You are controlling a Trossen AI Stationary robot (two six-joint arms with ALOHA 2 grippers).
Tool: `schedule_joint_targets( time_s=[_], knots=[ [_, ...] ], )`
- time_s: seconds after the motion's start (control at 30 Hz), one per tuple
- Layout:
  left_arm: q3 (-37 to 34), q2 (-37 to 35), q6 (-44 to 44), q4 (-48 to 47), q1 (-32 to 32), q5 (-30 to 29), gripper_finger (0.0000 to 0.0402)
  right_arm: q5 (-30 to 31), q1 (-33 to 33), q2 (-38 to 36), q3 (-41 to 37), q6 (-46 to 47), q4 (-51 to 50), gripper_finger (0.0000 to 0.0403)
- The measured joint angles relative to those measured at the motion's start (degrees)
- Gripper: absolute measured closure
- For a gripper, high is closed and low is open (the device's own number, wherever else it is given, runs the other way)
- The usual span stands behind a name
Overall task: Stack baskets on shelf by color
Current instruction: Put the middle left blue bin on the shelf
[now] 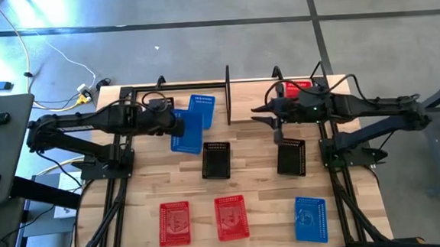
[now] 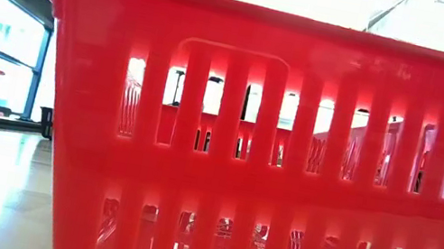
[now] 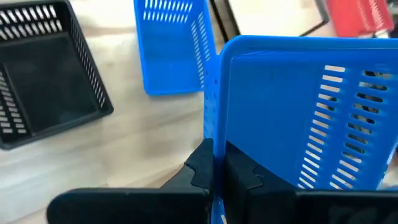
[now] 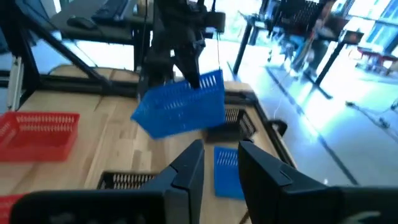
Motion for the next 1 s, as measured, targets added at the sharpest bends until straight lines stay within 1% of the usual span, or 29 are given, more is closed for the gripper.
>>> schedule_joint_targets(
  time_s=[0.27,0.37,0.5,0.6,0.87,1.0],
  knots=[
    [4.2,5.1,-1.1,-0.2,0.0,-2.3,0.0401,0.0,1.4,4.6,0.0,-4.6,5.9,0.0284],
    [6.6,8.1,-0.7,0.0,0.0,-3.5,0.0401,0.0,1.9,7.0,0.0,-6.1,8.5,0.0281],
    [9.5,12.0,0.4,0.0,0.0,-6.8,0.0401,0.0,3.1,9.8,0.0,-9.7,11.7,0.0281],
    [10.9,14.5,0.8,-0.1,0.2,-7.6,0.0401,0.1,3.4,11.8,0.0,-11.7,12.9,0.0281],
    [11.2,18.9,0.1,0.0,1.0,-7.6,0.0401,0.3,4.1,19.4,0.0,-12.0,17.8,0.0281],
    [11.2,19.9,-1.0,0.0,1.0,-8.1,0.0401,0.2,5.3,23.0,0.0,-12.2,19.7,0.0281]
  ],
)
